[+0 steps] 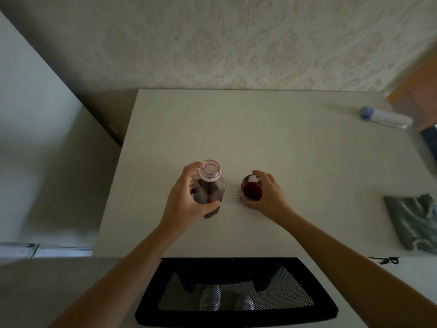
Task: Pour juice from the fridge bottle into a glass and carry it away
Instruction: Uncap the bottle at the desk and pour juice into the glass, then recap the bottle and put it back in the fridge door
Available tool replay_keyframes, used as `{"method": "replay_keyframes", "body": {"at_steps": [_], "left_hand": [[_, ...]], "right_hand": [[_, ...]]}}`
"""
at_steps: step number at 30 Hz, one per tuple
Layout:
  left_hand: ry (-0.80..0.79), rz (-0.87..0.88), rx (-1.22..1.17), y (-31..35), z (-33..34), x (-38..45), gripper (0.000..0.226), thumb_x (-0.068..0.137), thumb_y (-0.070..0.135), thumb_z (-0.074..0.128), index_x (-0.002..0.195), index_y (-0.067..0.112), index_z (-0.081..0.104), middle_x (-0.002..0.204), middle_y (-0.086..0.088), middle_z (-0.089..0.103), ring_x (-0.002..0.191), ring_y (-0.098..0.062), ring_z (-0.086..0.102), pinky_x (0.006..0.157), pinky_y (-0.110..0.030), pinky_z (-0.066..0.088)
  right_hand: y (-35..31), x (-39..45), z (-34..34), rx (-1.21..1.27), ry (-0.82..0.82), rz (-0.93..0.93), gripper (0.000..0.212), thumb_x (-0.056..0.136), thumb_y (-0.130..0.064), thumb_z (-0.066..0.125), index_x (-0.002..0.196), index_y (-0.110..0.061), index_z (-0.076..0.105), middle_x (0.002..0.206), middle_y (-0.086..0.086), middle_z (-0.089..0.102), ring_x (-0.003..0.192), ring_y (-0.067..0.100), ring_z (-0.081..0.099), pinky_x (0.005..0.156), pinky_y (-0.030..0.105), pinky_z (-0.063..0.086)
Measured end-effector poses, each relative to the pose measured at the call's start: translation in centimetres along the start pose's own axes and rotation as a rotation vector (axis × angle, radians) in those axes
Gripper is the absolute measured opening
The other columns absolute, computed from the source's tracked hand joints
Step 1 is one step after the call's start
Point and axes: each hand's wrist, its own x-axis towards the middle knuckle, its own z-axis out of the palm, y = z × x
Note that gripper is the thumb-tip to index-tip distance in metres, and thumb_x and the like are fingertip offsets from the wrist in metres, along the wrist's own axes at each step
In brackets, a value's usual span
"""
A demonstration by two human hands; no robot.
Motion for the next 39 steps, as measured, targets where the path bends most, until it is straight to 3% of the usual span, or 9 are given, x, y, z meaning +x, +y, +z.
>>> {"method": "replay_keyframes", "body": {"at_steps": [3, 6, 9, 15, 20, 25, 32, 36, 39], "left_hand": [[-0.01, 0.005, 0.007, 0.2, 0.2, 0.1, 0.089, 0.052, 0.013, 0.088, 0.11, 0.057, 0.036, 0.106, 0.04, 0.054, 0.101, 0.007, 0.057, 0.084, -0.014, 0.047], [-0.018, 0.02, 0.003, 0.5, 0.5, 0.1, 0.089, 0.053, 0.014, 0.088, 0.11, 0.057, 0.035, 0.11, 0.033, 0.053, 0.103, 0.004, 0.057, 0.084, -0.014, 0.047], [-0.035, 0.034, 0.0, 0.7, 1.1, 0.1, 0.089, 0.053, 0.012, 0.088, 0.11, 0.057, 0.036, 0.109, 0.031, 0.054, 0.102, 0.005, 0.057, 0.083, -0.011, 0.045], [-0.072, 0.042, -0.001, 1.0, 2.7, -0.5, 0.088, 0.053, 0.014, 0.088, 0.11, 0.056, 0.036, 0.109, 0.034, 0.055, 0.102, 0.004, 0.058, 0.084, -0.011, 0.045], [-0.098, 0.035, 0.016, 1.3, 3.7, -0.9, 0.09, 0.052, 0.015, 0.089, 0.107, 0.062, 0.034, 0.107, 0.035, 0.052, 0.099, 0.01, 0.056, 0.082, -0.007, 0.043], [-0.091, 0.034, 0.037, 1.7, 3.9, -1.3, 0.089, 0.052, 0.017, 0.089, 0.11, 0.059, 0.035, 0.112, 0.029, 0.054, 0.101, 0.006, 0.057, 0.086, -0.016, 0.047], [-0.071, 0.04, 0.045, 3.4, 2.8, -1.7, 0.088, 0.051, 0.02, 0.089, 0.113, 0.055, 0.037, 0.114, 0.021, 0.057, 0.105, 0.002, 0.057, 0.085, -0.013, 0.046], [-0.063, 0.082, 0.051, 5.6, 2.0, -1.9, 0.085, 0.053, 0.021, 0.089, 0.119, 0.045, 0.04, 0.115, 0.014, 0.058, 0.105, -0.007, 0.058, 0.085, -0.015, 0.047], [-0.049, 0.13, 0.089, 7.8, 1.3, -2.2, 0.086, 0.052, 0.029, 0.089, 0.121, 0.043, 0.039, 0.118, 0.013, 0.057, 0.105, -0.009, 0.057, 0.086, -0.017, 0.047]], "right_hand": [[0.1, -0.1, -0.4, -0.086, -0.091, -0.015, 0.103, 0.065, -0.038, 0.081, 0.143, -0.028, 0.014, 0.148, 0.003, 0.028, 0.124, 0.027, 0.044, 0.097, 0.039, 0.041], [0.5, 0.1, -1.1, -0.191, -0.185, -0.028, 0.124, 0.058, -0.047, 0.082, 0.144, -0.034, -0.006, 0.157, 0.002, 0.008, 0.135, 0.03, 0.031, 0.104, 0.048, 0.036], [1.4, -0.2, -2.3, -0.274, -0.174, -0.008, 0.132, 0.049, -0.059, 0.08, 0.144, -0.034, -0.009, 0.157, 0.004, 0.004, 0.136, 0.031, 0.029, 0.102, 0.049, 0.035], [5.2, -2.4, -4.0, -0.478, -0.168, 0.161, 0.087, 0.063, -0.054, 0.076, 0.135, -0.027, 0.035, 0.138, 0.001, 0.039, 0.117, 0.024, 0.05, 0.089, 0.038, 0.044], [6.4, -3.5, -3.0, -0.524, -0.178, 0.097, 0.065, 0.072, -0.04, 0.074, 0.128, -0.028, 0.046, 0.129, 0.002, 0.046, 0.109, 0.026, 0.055, 0.086, 0.038, 0.049], [6.8, -3.7, -2.3, -0.529, -0.121, 0.017, 0.036, 0.08, -0.012, 0.062, 0.113, -0.024, 0.059, 0.117, 0.003, 0.053, 0.095, 0.026, 0.06, 0.077, 0.035, 0.052], [3.8, -4.0, -6.0, -0.207, 0.131, -0.059, 0.037, 0.07, -0.011, 0.068, 0.104, -0.021, 0.057, 0.099, 0.003, 0.062, 0.079, 0.021, 0.062, 0.065, 0.027, 0.045], [-2.3, -5.1, -10.3, 0.095, 0.289, -0.203, 0.033, 0.071, -0.018, 0.074, 0.1, -0.028, 0.064, 0.092, -0.007, 0.064, 0.082, 0.007, 0.062, 0.074, 0.027, 0.051], [-8.0, -7.0, -13.3, 0.467, 0.27, -0.293, 0.027, 0.072, -0.019, 0.077, 0.092, -0.025, 0.06, 0.096, -0.009, 0.069, 0.092, 0.003, 0.063, 0.084, 0.027, 0.047]]}}
